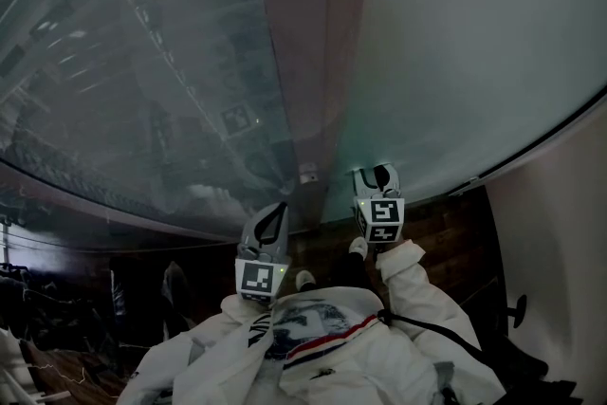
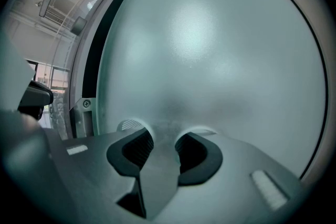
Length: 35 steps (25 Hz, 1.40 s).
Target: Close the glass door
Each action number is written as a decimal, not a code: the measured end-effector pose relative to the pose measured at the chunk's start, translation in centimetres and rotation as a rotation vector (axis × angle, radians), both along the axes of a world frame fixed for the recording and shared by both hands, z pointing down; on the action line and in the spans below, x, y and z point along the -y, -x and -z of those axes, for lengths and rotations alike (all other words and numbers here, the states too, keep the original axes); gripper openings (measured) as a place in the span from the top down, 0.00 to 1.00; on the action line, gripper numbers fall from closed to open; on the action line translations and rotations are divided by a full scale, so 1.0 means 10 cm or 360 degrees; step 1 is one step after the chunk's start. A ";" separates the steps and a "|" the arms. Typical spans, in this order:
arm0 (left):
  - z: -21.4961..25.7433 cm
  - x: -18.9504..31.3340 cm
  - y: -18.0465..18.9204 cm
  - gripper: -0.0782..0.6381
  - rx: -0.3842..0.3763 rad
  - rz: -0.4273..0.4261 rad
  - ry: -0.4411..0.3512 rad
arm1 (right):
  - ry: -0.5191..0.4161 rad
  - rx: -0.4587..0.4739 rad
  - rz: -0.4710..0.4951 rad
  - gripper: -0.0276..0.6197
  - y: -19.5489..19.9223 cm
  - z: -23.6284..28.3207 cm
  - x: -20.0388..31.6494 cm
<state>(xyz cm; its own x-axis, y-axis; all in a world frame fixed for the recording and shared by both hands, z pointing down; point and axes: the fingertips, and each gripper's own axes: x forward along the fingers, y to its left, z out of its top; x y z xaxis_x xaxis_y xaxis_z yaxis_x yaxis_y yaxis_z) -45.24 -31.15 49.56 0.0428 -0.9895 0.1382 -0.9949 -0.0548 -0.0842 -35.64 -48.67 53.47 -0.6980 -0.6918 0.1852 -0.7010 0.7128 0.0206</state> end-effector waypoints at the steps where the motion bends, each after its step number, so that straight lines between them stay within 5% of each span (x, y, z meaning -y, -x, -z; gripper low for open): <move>1: 0.00 -0.01 0.00 0.90 0.0001 0.0002 -0.0002 | 0.0001 0.0000 -0.0001 0.76 0.00 -0.01 0.00; 27: -0.10 -0.11 0.03 0.90 -0.0005 0.0023 -0.0044 | -0.0012 0.0062 -0.0047 0.73 -0.03 -0.05 0.03; 32: -0.06 -0.35 -0.05 0.90 0.0002 0.0030 -0.0067 | 0.0069 0.0018 -0.0095 0.64 -0.28 -0.11 -0.13; 35: -0.19 -0.50 -0.15 0.90 -0.0044 0.0025 -0.0028 | 0.0089 -0.0024 -0.0117 0.69 -0.54 -0.12 -0.39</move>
<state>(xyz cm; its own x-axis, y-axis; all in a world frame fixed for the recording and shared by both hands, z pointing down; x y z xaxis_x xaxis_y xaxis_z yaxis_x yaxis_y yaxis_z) -43.78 -26.18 51.50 0.0308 -0.9923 0.1197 -0.9976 -0.0379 -0.0574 -30.26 -44.80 54.63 -0.6426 -0.7293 0.2350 -0.7514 0.6599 -0.0068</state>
